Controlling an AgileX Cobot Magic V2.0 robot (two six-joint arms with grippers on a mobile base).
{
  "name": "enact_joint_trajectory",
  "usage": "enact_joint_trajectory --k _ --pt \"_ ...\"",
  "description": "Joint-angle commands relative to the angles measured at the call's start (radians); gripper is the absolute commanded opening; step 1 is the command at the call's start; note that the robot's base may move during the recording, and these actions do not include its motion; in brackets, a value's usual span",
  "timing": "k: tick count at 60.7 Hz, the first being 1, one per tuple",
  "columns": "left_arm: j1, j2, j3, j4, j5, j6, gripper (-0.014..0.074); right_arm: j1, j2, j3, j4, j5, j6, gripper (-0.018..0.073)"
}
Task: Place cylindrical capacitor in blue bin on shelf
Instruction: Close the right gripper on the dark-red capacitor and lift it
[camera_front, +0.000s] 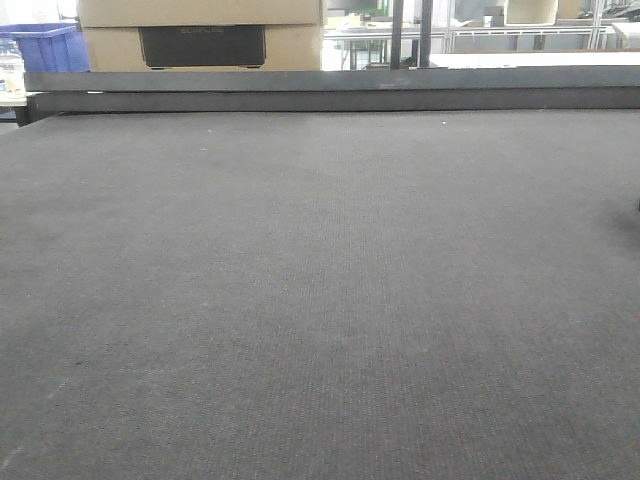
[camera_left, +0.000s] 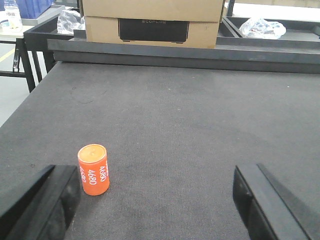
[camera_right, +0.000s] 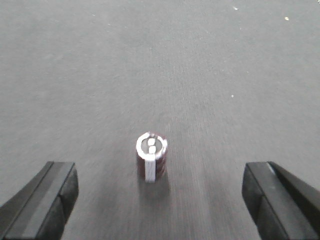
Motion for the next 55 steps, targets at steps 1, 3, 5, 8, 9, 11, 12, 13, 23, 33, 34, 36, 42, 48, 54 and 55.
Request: enact_joint_trajectory --k 1,3,5,8,9,11,12,13,23,33,34,36,42,48,54,55 --pt "-0.005 0.002 -0.008 0.000 -0.012 0.001 0.0519 -0.004 0.089 0.003 -0.009 -0.173 0.000 0.0549" --pt "-0.005 0.002 -0.008 0.000 -0.012 0.001 0.0519 -0.004 0.124 0.003 -0.009 -0.218 0.000 0.0549" --pt "-0.005 0.002 -0.008 0.000 -0.012 0.001 0.0519 -0.004 0.152 0.003 -0.009 -0.264 0.000 0.0549" --pt "-0.005 0.002 -0.008 0.000 -0.012 0.001 0.0519 -0.004 0.204 0.003 -0.009 -0.350 0.000 0.0549" --pt "-0.005 0.002 -0.008 0.000 -0.012 0.001 0.0519 -0.004 0.216 0.003 -0.009 -0.371 0.000 0.0549" --pt "-0.005 0.002 -0.008 0.000 -0.012 0.001 0.0519 -0.004 0.253 0.003 -0.009 -0.441 0.000 0.0549" --pt "-0.005 0.002 -0.008 0.000 -0.012 0.001 0.0519 -0.004 0.270 0.003 -0.009 -0.459 0.000 0.0549" --pt "-0.005 0.002 -0.008 0.000 -0.012 0.001 0.0519 -0.004 0.281 0.003 -0.009 -0.475 0.000 0.0549" --pt "-0.005 0.002 -0.008 0.000 -0.012 0.001 0.0519 -0.004 0.395 0.003 -0.009 -0.617 0.000 0.0549" --pt "-0.005 0.002 -0.008 0.000 -0.024 0.001 0.0519 -0.004 0.481 0.001 -0.009 -0.706 0.000 0.0549" --pt "-0.005 0.002 -0.008 0.000 -0.027 0.001 0.0519 -0.004 0.489 0.001 -0.009 -0.714 0.000 0.0549" --pt "-0.005 0.002 -0.008 0.000 -0.035 0.001 0.0519 -0.004 0.506 -0.001 -0.009 -0.725 0.000 0.0549" --pt "-0.005 0.002 -0.008 0.000 -0.069 0.001 0.0519 -0.004 0.545 -0.012 -0.009 -0.738 0.000 0.0549" --pt "-0.005 0.002 -0.008 0.000 -0.095 0.001 0.0519 -0.004 0.572 -0.043 -0.009 -0.749 0.000 0.0549" --pt "-0.005 0.002 -0.008 0.000 -0.113 0.001 0.0519 -0.004 0.591 -0.079 -0.009 -0.733 0.000 0.0549" --pt "-0.005 0.002 -0.008 0.000 -0.113 0.001 0.0519 -0.004 0.594 -0.081 -0.009 -0.728 0.000 0.0549"
